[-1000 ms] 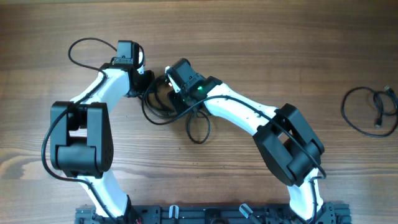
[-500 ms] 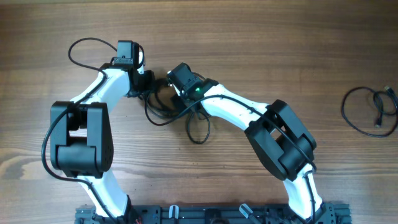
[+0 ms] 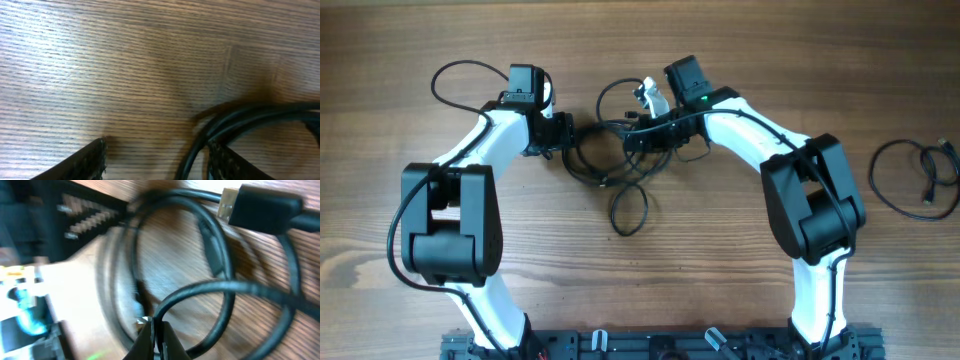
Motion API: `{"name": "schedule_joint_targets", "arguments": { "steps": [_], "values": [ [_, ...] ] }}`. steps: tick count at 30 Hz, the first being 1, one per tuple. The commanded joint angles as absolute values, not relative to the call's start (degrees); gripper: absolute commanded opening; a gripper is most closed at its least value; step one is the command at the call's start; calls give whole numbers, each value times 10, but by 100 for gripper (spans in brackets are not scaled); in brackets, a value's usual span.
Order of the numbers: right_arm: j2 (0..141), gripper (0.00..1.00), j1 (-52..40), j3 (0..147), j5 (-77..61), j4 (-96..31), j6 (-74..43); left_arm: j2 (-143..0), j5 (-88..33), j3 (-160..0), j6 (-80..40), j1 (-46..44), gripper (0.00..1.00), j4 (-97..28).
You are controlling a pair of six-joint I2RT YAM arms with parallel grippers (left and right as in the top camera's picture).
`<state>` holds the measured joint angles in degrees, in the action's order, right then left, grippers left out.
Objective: Untangle cables
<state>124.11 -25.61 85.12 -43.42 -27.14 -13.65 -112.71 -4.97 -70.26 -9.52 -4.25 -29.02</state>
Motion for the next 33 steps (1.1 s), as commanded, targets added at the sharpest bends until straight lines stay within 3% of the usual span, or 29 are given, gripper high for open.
{"name": "schedule_joint_targets", "arguments": {
  "steps": [1, 6, 11, 14, 15, 17, 21, 33],
  "values": [
    [1237, 4, -258, 847, -541, -258, -136, -1110, -142, -700, -94, -44, 71, -298],
    [1237, 4, -258, 847, -585, -217, -175, -1111, -175, -700, -94, -44, 75, -302],
    [1237, 6, -270, 847, -525, -210, -214, -1128, -171, -700, -94, -44, 74, -302],
    [1238, 29, -294, 847, -427, -226, -251, -1128, -158, -700, -94, -44, 70, -302],
    [1238, 36, -297, 847, -393, -232, -265, -1129, -150, -700, -94, -44, 65, -302],
    [1240, 43, -302, 847, -353, -234, -288, -1133, -130, -700, -95, -44, 46, -304],
    [1256, 43, -302, 847, -335, -225, -325, -1148, -130, -696, -96, -44, 33, -302],
    [1321, 45, -314, 847, -310, -143, -381, -1153, -130, -696, -96, -44, 26, -302]
  ]
}}
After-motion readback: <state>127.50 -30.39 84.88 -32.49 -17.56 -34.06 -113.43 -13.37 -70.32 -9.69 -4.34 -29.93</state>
